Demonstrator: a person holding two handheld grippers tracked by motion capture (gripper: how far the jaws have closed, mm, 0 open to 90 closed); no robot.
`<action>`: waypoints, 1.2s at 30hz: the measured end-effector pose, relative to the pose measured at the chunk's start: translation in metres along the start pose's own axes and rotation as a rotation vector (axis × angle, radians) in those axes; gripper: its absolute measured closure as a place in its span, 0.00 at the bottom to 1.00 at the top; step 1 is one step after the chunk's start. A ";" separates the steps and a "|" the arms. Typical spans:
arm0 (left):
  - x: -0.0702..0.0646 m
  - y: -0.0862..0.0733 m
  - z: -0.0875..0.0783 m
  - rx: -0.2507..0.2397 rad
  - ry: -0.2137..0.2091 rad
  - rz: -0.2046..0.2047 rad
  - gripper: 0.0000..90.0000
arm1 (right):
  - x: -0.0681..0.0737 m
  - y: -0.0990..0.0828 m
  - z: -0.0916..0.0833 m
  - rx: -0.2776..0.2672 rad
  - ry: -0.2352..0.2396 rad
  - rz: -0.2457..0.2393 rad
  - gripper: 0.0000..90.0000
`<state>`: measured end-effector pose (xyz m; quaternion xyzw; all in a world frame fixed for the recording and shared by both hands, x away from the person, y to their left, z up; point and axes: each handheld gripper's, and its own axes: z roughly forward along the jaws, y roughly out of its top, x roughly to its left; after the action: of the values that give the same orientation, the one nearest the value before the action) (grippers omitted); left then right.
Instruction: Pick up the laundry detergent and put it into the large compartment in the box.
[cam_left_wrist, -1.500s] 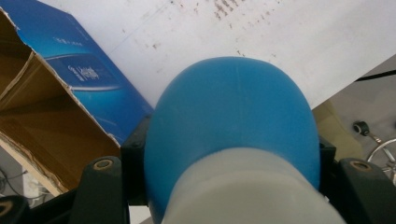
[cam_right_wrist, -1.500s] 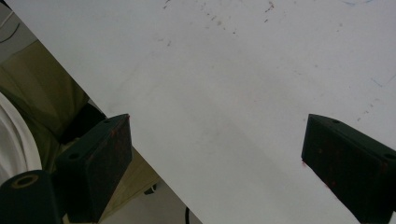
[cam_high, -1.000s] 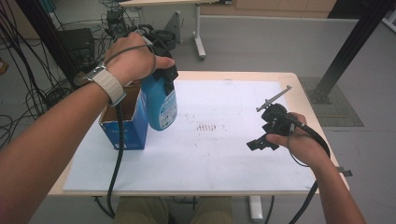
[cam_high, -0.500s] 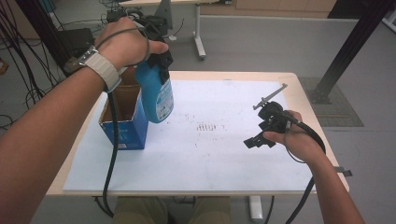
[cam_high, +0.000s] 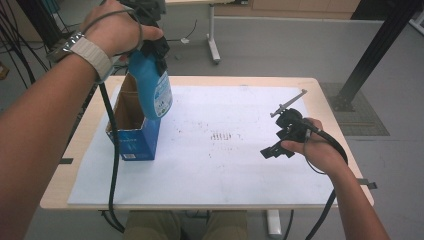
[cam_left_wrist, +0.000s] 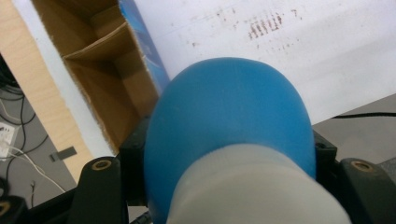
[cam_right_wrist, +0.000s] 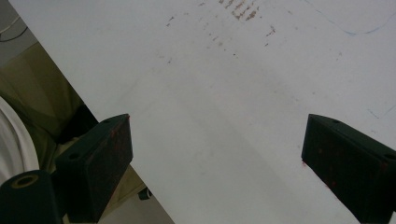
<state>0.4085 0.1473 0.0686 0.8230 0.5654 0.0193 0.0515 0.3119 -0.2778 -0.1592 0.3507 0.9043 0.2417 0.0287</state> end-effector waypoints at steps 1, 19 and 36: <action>0.005 -0.001 -0.002 0.001 0.000 -0.012 0.42 | 0.000 0.000 0.000 0.000 0.001 0.001 0.10; 0.039 -0.006 -0.007 -0.005 0.013 -0.144 0.42 | -0.004 0.000 0.000 -0.006 0.000 0.008 0.10; 0.065 -0.009 0.006 -0.005 0.017 -0.224 0.42 | -0.007 0.000 0.007 -0.001 0.011 0.009 0.10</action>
<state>0.4237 0.2105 0.0599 0.7545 0.6540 0.0219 0.0509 0.3188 -0.2796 -0.1663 0.3534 0.9027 0.2442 0.0230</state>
